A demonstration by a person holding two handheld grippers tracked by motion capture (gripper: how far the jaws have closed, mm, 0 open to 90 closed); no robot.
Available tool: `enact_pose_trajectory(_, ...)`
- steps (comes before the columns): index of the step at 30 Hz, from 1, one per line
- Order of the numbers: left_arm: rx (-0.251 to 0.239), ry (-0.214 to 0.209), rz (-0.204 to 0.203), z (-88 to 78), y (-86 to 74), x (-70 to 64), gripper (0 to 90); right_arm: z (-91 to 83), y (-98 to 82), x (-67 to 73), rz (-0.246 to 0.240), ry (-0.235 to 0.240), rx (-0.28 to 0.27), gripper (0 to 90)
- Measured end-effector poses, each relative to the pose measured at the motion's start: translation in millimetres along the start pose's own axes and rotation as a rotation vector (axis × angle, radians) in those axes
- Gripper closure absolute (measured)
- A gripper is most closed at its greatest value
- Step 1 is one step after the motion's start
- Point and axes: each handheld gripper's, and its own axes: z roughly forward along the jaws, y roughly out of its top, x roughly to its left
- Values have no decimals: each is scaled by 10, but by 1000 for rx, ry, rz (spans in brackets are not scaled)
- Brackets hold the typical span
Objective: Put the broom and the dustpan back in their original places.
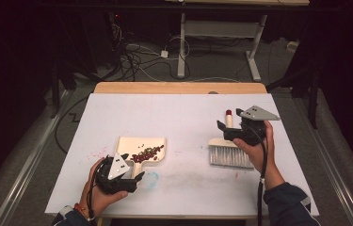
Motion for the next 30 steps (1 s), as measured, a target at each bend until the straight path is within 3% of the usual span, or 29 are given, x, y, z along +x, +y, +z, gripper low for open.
enact_pose_trajectory(10, -11, 19, 47, -52, 17, -8, 188, -167, -5, 106, -56, -3, 1, 184)
enact_pose_trajectory(25, -15, 37, 58, -71, 15, -18, 188, -437, -120, 249, -147, 11, -9, 200)
enact_pose_trajectory(30, -10, 45, 58, -74, 0, -20, 188, -522, -195, 245, -147, 19, -18, 201)
